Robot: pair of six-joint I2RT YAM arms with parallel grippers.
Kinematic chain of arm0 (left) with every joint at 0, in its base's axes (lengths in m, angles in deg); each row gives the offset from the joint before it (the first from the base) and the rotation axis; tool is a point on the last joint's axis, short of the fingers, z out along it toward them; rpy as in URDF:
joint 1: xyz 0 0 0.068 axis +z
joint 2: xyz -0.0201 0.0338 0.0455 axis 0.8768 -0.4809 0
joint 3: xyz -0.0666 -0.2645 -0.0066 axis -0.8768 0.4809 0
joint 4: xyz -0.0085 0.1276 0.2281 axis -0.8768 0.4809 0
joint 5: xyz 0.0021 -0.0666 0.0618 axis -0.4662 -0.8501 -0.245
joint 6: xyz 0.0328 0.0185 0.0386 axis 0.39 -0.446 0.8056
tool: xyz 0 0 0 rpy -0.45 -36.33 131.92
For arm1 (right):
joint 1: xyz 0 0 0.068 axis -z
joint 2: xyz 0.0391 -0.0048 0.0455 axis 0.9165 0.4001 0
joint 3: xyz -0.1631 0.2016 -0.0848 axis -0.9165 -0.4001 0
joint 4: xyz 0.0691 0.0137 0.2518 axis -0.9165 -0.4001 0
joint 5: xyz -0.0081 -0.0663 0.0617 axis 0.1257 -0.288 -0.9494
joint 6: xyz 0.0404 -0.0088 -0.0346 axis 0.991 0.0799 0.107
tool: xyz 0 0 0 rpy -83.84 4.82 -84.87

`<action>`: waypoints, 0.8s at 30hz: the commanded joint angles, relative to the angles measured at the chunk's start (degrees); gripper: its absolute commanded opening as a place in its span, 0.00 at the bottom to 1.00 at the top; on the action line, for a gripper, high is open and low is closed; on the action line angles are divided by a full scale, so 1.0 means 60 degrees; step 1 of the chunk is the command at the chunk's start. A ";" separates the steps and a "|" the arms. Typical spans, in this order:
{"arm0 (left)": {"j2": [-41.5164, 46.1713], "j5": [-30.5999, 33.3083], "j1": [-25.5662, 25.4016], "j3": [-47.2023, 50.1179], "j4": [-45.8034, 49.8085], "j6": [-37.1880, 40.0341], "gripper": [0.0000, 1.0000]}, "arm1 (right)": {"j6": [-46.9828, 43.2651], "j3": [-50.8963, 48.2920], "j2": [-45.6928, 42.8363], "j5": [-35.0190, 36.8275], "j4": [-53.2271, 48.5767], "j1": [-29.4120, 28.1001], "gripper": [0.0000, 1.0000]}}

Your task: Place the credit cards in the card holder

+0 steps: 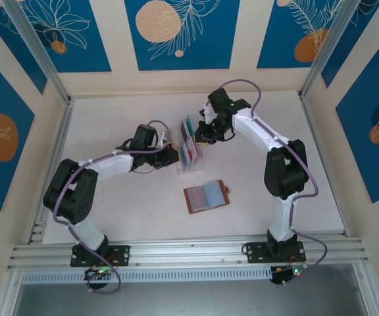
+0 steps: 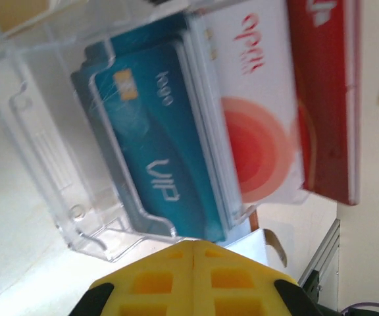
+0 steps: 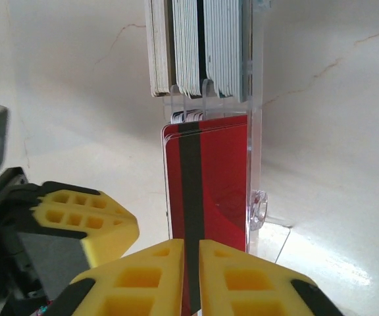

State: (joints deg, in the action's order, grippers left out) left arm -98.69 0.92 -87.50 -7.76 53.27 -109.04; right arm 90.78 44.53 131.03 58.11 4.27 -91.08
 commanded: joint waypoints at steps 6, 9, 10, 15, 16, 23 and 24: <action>-0.1044 -0.0380 0.0081 -0.1646 0.0506 0.0202 0.01 | 0.0074 0.0271 0.0438 -0.0136 -0.0215 -0.0005 0.13; -0.1479 -0.0511 0.0081 -0.1937 0.0407 0.0085 0.01 | 0.0042 0.0294 0.0508 -0.0253 -0.0190 -0.0049 0.16; -0.1599 -0.0550 0.0089 -0.1999 0.0367 0.0053 0.01 | 0.0046 0.0323 0.0518 -0.0319 -0.0188 -0.0066 0.18; -0.2040 -0.0776 0.0048 -0.2273 0.0164 -0.0028 0.01 | 0.0112 0.0249 0.0567 -0.0881 -0.0053 -0.0052 0.27; -0.2085 -0.0807 0.0027 -0.2294 0.0116 -0.0047 0.01 | 0.0157 0.0178 0.0527 -0.0991 0.0011 -0.0033 0.28; -0.2196 -0.0904 0.0001 -0.2361 -0.0176 -0.0224 0.01 | 0.0346 -0.0218 0.0305 -0.1563 0.0394 0.0079 0.33; -0.2218 -0.0913 -0.0017 -0.2415 -0.0181 -0.0241 0.01 | 0.0348 -0.0210 0.0329 -0.1625 0.0395 0.0097 0.33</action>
State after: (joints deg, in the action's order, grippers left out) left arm -111.08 -2.88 -87.52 -20.44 53.51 -109.76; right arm 91.99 44.22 134.04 52.60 6.10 -90.89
